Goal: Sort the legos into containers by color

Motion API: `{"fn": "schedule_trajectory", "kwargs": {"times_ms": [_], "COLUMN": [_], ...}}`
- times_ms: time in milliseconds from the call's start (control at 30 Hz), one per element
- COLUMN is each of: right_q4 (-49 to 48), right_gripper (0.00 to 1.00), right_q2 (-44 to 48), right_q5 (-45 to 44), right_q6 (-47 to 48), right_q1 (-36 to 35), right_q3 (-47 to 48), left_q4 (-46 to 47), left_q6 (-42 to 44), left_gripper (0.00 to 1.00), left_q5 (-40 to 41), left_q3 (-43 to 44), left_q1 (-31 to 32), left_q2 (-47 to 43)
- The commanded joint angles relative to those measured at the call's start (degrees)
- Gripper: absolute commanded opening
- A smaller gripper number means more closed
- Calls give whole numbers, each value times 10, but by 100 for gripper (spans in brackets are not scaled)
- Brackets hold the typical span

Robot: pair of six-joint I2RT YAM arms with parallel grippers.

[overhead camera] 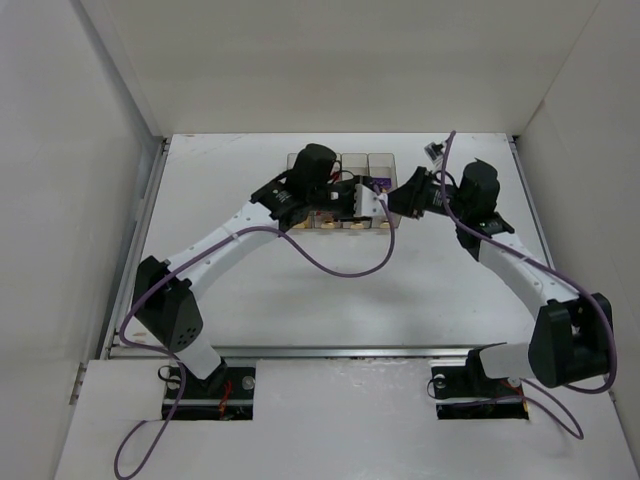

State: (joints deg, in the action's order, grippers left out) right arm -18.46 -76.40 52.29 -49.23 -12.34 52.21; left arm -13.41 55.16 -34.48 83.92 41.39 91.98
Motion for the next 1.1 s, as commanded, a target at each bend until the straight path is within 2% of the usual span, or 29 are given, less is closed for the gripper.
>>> {"fn": "schedule_trajectory", "kwargs": {"times_ms": [0,200,367,433,533,700,800,933,1067], "right_q4": [3,73,103,129,156,179,210,257,287], "right_gripper": [0,0,0,0,0,0,0,0,0], "right_q2": [39,62,74,74,68,76,89,94,94], "right_q5": [-32,-37,-43,-62,-86,-119,-131,-139,-139], "right_q6": [10,40,63,90,120,133,164,215,247], "right_q1": [34,99,122,122,127,177,208,208,208], "right_q3": [0,-6,-6,-1,15,20,20,32,37], "left_q4": [-14,-21,-21,14,55,73,99,152,172], "left_q6": [-20,-27,-37,-85,-179,-331,-370,-383,-398], "left_gripper": [0,0,0,0,0,0,0,0,8], "left_q5": [13,25,25,25,20,25,52,107,141], "left_q3": [-10,-16,-9,5,47,212,262,267,267], "left_q1": [-24,-45,-51,-51,-51,-46,-40,-26,-26], "left_q2": [-29,-29,-4,9,70,247,309,346,370]}}
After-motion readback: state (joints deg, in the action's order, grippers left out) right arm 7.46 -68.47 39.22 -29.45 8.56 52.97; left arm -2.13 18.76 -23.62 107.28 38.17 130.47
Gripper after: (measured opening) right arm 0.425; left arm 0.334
